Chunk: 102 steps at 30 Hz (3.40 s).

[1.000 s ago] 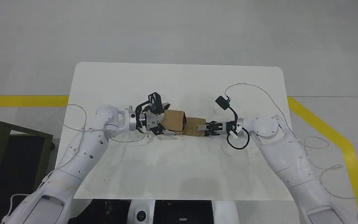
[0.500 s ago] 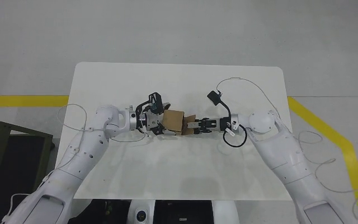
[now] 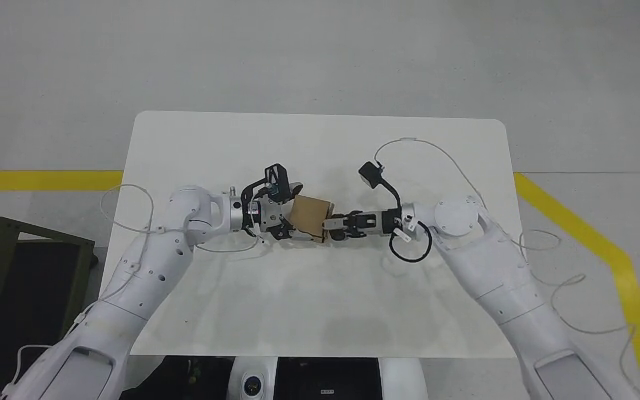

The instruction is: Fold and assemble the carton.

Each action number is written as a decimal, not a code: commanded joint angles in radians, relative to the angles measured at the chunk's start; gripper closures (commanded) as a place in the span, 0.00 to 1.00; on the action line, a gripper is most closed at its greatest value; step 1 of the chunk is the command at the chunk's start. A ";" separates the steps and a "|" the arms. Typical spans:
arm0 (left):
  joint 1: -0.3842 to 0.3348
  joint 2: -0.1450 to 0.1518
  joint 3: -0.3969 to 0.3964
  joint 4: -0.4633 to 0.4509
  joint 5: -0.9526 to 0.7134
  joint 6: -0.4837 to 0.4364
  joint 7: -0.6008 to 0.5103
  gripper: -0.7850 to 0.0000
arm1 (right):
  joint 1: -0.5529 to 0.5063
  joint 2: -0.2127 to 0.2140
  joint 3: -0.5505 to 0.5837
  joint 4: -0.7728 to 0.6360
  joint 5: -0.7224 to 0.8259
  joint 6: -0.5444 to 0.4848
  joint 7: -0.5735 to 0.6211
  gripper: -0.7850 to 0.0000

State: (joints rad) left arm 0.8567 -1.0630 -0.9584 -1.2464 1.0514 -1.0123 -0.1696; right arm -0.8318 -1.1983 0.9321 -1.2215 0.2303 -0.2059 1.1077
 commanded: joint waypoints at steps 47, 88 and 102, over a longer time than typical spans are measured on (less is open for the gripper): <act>-0.005 0.006 0.016 0.005 -0.016 0.000 -0.021 0.00 | 0.041 -0.014 -0.022 0.057 -0.051 0.034 -0.005 0.76; -0.002 0.007 0.026 -0.004 -0.030 0.000 -0.032 0.00 | 0.058 -0.024 -0.047 0.009 -0.084 0.038 -0.025 0.75; -0.001 0.008 0.032 -0.011 -0.042 0.000 -0.051 0.00 | 0.032 -0.019 -0.021 0.016 -0.037 0.010 -0.003 0.69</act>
State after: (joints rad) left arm 0.8560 -1.0558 -0.9266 -1.2570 1.0098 -1.0123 -0.2182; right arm -0.7980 -1.2183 0.9077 -1.2044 0.1943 -0.1964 1.1034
